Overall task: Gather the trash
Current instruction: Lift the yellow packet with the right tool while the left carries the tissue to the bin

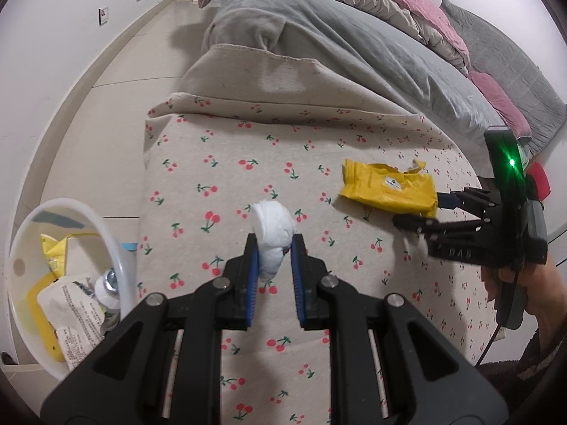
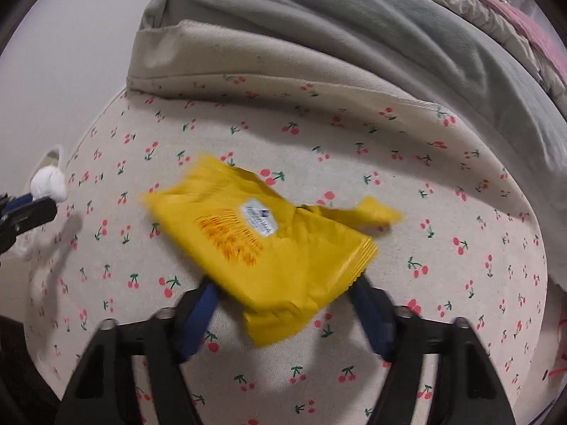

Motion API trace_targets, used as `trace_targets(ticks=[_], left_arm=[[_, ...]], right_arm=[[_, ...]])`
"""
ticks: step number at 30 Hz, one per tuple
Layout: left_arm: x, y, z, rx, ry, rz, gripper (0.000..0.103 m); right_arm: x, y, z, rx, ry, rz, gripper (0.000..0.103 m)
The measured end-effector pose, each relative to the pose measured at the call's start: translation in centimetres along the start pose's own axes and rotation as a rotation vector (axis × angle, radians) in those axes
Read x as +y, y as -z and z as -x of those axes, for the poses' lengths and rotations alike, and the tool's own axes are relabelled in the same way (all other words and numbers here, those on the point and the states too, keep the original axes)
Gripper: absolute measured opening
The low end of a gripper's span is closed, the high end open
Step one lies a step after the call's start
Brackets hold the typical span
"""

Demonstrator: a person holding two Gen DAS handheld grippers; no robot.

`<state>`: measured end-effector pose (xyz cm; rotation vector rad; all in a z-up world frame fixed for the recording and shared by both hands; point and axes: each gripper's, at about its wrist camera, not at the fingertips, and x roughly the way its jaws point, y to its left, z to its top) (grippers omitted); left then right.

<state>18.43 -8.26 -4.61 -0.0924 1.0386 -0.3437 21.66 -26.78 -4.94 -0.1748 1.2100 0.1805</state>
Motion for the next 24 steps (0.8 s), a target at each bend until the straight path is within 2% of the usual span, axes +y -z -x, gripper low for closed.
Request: trace_targets(ticks=[2,5,10,11,16,24], left_arm=[[0.1,0.1,0.2,-0.003,-0.001,0.0,0.019],[0.2,0.2,0.4,-0.004,-0.002,-0.002,0.019],[0.4,0.3,0.9,-0.011,-0.005,-0.005,0.019],[0.5,0.3,1.0,-0.013,-0.006,-0.005,0.019],[0.9,0.2,1.4,-0.021,-0.009,0.001,0.019],[2.6,0.6,2.7,-0.044,-0.02,0.012,0.019]], right_arm=[[-0.8,0.1,0.3,-0.004,-0.004,-0.021,0.045],[-1.7,0.4,0.8,-0.008,-0.009,-0.043,0.033],[-2.7,1.2,1.6,-0.012,0.001,-0.048,0.03],[-2.9,1.2,1.8,-0.016,-0.009,-0.055,0.026],[-3.5,1.4,3.9,-0.06,-0.049,-0.079,0.024],[-1.3,1.3,7.8,-0.124,-0.067,-0.023,0.024]])
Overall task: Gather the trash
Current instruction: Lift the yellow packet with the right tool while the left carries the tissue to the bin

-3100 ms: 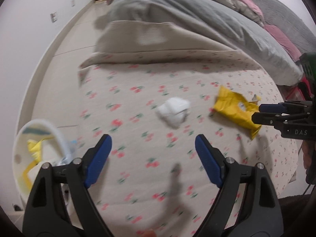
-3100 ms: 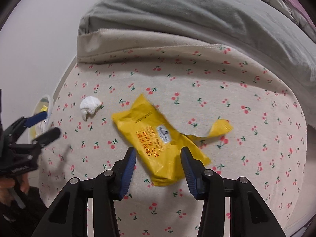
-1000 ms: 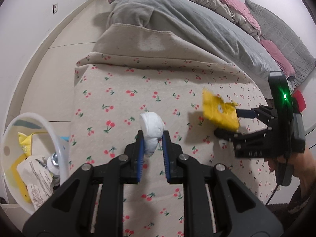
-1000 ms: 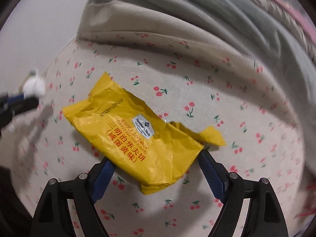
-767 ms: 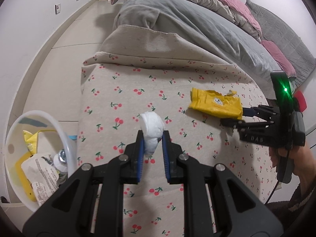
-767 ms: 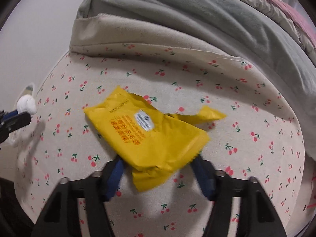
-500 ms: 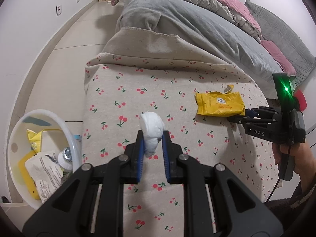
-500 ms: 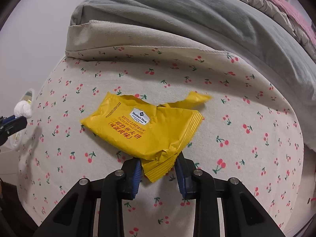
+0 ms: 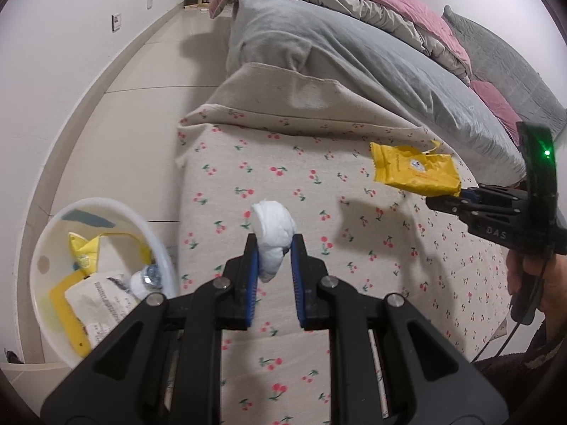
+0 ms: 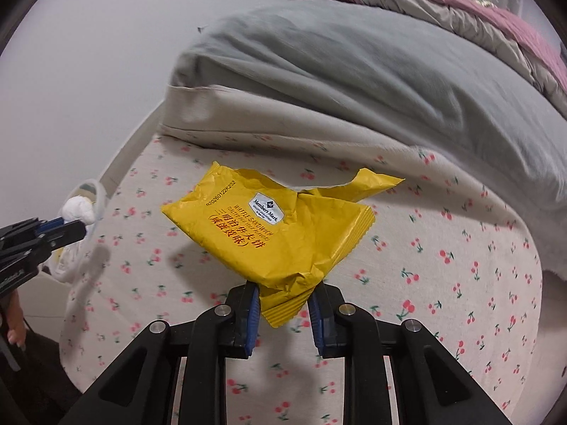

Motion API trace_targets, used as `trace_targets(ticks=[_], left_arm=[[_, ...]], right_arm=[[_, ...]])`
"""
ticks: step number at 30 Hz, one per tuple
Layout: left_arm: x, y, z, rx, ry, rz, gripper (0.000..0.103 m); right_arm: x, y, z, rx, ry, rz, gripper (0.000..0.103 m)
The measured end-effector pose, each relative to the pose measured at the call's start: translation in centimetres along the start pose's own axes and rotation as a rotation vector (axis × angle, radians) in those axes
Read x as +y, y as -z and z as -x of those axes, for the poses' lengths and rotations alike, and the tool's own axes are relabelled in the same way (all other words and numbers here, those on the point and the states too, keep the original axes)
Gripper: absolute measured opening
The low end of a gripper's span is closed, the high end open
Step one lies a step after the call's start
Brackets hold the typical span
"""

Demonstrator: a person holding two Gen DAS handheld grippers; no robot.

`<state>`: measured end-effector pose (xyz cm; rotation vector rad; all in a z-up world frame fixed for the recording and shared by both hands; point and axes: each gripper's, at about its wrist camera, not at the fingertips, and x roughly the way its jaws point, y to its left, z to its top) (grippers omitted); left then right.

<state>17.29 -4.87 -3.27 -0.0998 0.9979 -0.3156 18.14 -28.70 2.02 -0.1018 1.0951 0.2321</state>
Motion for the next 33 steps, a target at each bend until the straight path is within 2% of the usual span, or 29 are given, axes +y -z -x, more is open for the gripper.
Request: trace_targets(ticks=[15,25,29,30,31,32,33], left_arm=[[5.9,2.2,3.2,-0.037,-0.071,0.021,0.019],[11.6,4.6,4.1,-0.016,-0.121,0.101,0.019],[13.2,5.3,4.3,-0.026,-0.119,0.119,0.019],[13.6,5.3,4.4,-0.038,-0.114,0.121,0.021],[13.9,5.4,4.4,-0.037,-0.12,0.123,0.031],[14.4,5.4,4.3,-0.028,-0.129,0.132,0.046],[14.7,5.4,4.3,-0.023,-0.136,0.15,0.055]], right_arm=[[8.3,-0.2,2.8,-0.044,-0.062,0.142,0.024],[15.2,0.1,-0.5,-0.018,-0.092,0.232,0.024],[17.5,0.2,-1.6,-0.005,-0.099,0.27,0.024],[18.3,0.2,-1.9,-0.002,-0.103,0.281,0.024],[18.9,0.1,-2.3,0.0,-0.106,0.288,0.024],[19.3,0.0,-2.5,0.001,-0.108,0.293,0.024],[20.0,-0.1,-2.8,0.004,-0.114,0.302,0.024]])
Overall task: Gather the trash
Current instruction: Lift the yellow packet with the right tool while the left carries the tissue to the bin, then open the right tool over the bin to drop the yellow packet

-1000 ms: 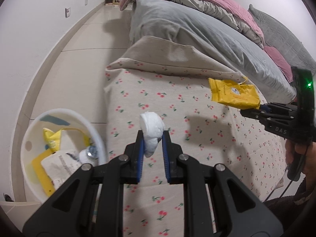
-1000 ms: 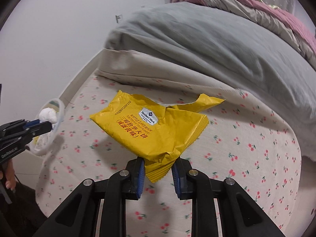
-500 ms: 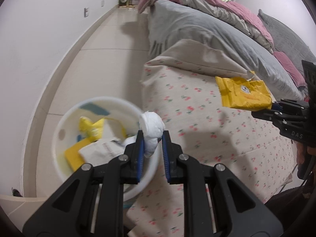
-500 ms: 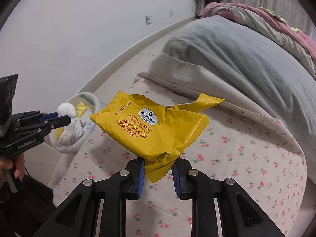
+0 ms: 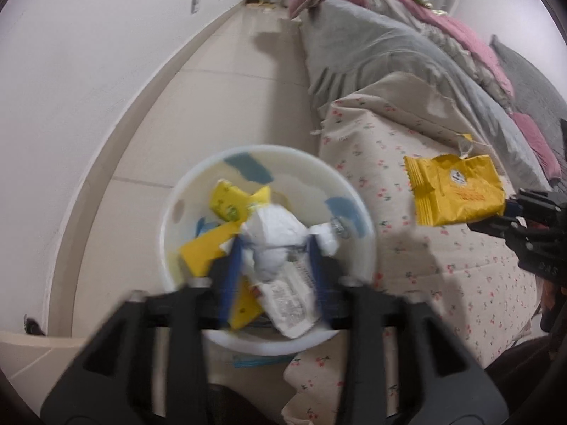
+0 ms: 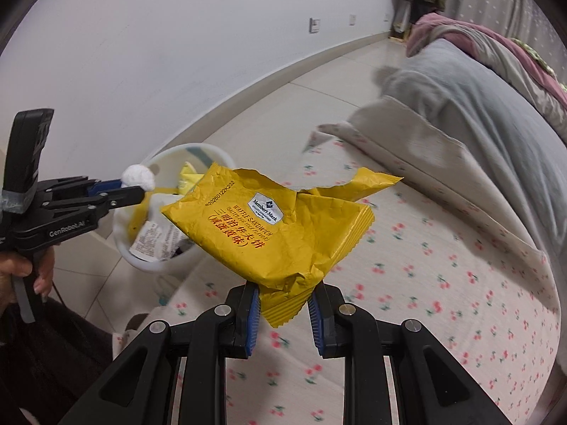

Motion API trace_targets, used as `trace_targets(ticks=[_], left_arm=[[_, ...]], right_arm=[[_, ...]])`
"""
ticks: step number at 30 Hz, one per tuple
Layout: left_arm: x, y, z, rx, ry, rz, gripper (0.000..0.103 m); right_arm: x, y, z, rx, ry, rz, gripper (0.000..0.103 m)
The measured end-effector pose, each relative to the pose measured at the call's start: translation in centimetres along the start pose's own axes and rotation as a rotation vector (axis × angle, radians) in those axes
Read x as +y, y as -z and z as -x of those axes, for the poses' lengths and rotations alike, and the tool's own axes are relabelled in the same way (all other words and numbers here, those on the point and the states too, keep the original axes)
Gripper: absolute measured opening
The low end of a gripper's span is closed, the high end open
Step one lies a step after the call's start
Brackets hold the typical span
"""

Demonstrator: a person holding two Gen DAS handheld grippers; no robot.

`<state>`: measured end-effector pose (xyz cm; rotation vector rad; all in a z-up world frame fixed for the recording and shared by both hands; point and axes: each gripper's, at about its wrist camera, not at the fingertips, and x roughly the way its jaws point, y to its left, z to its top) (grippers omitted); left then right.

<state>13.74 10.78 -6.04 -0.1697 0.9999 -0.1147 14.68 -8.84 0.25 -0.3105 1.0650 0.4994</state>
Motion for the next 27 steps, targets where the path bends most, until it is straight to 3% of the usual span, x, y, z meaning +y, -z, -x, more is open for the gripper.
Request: trace_targets(ticks=[1,5,11,18,19,20,22,27], left_arm=[[0.3,0.0,0.2,-0.004,-0.002,0.016,0.066],[1.8,-0.2,1.6,-0.022,-0.033,0.068,0.076],[5.4,-0.3,3.4,-0.034,-0.064,0.196,0.082],[6.7,-0.5,4.8,-0.071,-0.097,0.249,0.089],[6.6,-0.5,4.9,-0.074,-0.102,0.249,0.092],[6.6,-0.5,4.8,-0.075,-0.106,0.246,0.095],[6.2,-0.4,4.9,-0.076,-0.112,0.23,0.098],[4.9,-0.1,5.4,-0.087,-0.133,0.172,0.1]], right_arm=[[0.4,-0.2,-0.2,0.001,-0.004,0.006,0.024],[2.1,-1.0,-1.3,0.011,-0.02,0.03,0.024],[4.4,-2.0,-3.3,0.028,-0.052,0.051,0.025],[6.8,-3.2,-5.7,0.025,-0.085,0.062,0.029],[7.1,-3.4,-6.1,0.018,-0.117,0.058,0.037],[7.2,-3.4,-6.5,0.023,-0.13,0.053,0.061],[7.3,-3.4,-7.1,0.036,-0.121,0.037,0.081],[6.7,-2.7,-6.2,0.035,-0.084,0.01,0.081]])
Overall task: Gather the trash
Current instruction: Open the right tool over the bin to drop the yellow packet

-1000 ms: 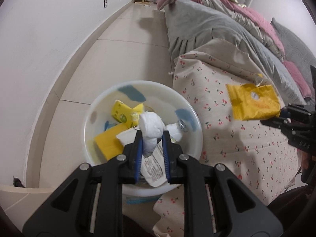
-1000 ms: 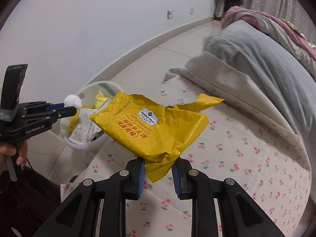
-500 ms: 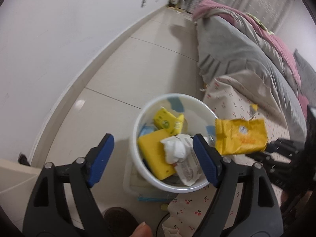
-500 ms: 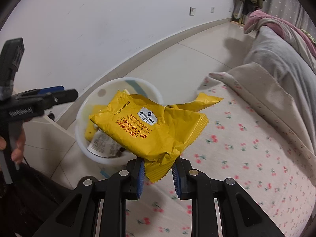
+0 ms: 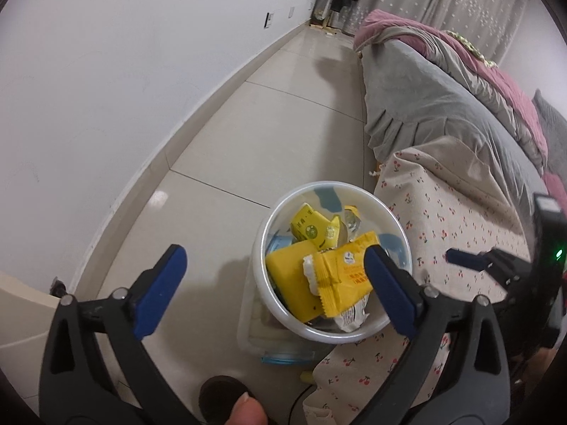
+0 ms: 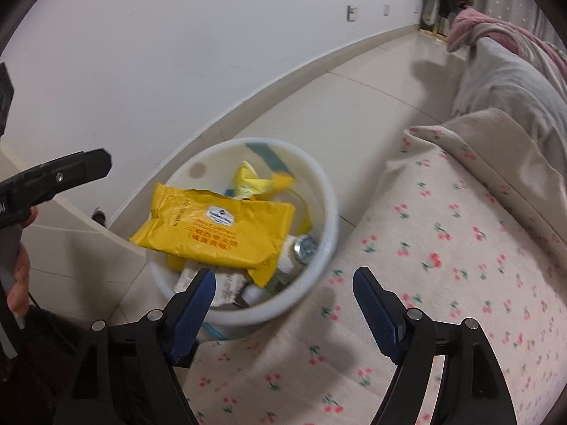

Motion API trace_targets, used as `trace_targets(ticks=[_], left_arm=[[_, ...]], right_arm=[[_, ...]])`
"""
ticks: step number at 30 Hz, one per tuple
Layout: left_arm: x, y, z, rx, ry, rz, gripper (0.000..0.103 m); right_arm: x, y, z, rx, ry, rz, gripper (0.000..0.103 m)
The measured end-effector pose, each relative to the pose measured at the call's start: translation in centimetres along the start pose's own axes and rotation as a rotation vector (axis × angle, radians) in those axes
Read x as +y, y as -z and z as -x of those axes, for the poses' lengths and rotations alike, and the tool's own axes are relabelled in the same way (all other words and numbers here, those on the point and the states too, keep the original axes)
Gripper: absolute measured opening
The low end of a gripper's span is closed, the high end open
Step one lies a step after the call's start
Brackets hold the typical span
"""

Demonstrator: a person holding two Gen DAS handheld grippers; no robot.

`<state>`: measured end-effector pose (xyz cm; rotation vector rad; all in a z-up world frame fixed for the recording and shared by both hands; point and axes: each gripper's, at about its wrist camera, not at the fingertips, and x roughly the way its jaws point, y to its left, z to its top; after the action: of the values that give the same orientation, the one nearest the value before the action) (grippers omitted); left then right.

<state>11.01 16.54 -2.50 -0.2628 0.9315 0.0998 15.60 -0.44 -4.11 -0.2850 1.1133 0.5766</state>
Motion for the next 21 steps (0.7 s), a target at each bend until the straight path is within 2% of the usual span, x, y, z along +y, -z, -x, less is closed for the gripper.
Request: trace_targets(ticks=[7,11,16,21], left_arm=[[-3.8,0.9,1.8,-0.036,0.022,-0.094,0.102],[-6.6,2.4,3.2,-0.025,0.046,-0.142,0.102],[-9.7,4.6,5.3,-0.016,0.063,-0.209,0.102],[-12.1,6.3,8.0,-0.058,0.066,-0.259,0.102]], right_arm=[[-2.3,2.1,5.3,-0.043,0.077,-0.092,0.081],[-3.1,3.8,9.1,-0.069,0.146,-0.158,0.081],[-3.9,6.9,14.1,-0.11,0.208,-0.276,0.084],[-2.4,11.1,18.1,-0.19,0.281,-0.339,0.088]])
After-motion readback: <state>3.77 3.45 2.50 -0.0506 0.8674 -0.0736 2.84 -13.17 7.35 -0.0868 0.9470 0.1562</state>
